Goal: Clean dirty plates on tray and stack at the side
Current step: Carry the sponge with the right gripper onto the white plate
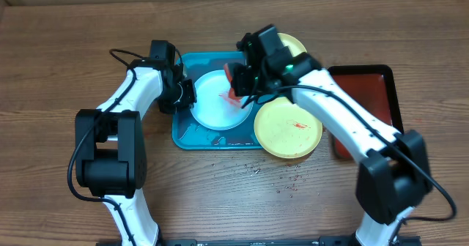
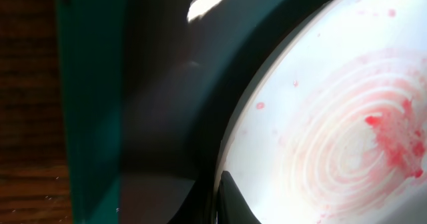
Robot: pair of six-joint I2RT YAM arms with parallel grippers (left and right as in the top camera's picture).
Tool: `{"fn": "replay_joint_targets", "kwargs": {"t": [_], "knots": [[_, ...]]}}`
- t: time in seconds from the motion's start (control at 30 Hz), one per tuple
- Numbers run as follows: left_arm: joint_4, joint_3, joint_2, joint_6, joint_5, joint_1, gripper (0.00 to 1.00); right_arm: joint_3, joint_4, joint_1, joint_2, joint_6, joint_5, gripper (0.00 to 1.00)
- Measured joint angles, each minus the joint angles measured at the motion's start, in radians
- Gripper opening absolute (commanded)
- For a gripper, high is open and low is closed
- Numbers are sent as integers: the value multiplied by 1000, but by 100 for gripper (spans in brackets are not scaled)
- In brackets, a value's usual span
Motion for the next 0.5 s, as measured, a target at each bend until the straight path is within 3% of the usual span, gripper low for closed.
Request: {"fn": "replay_joint_targets", "kwargs": {"t": [0.27, 0.5], "knots": [[-13, 0, 0, 4, 6, 18, 4, 0, 43, 4, 200, 60, 29, 4], [-38, 0, 0, 22, 7, 18, 4, 0, 73, 16, 251, 89, 32, 4]]}}
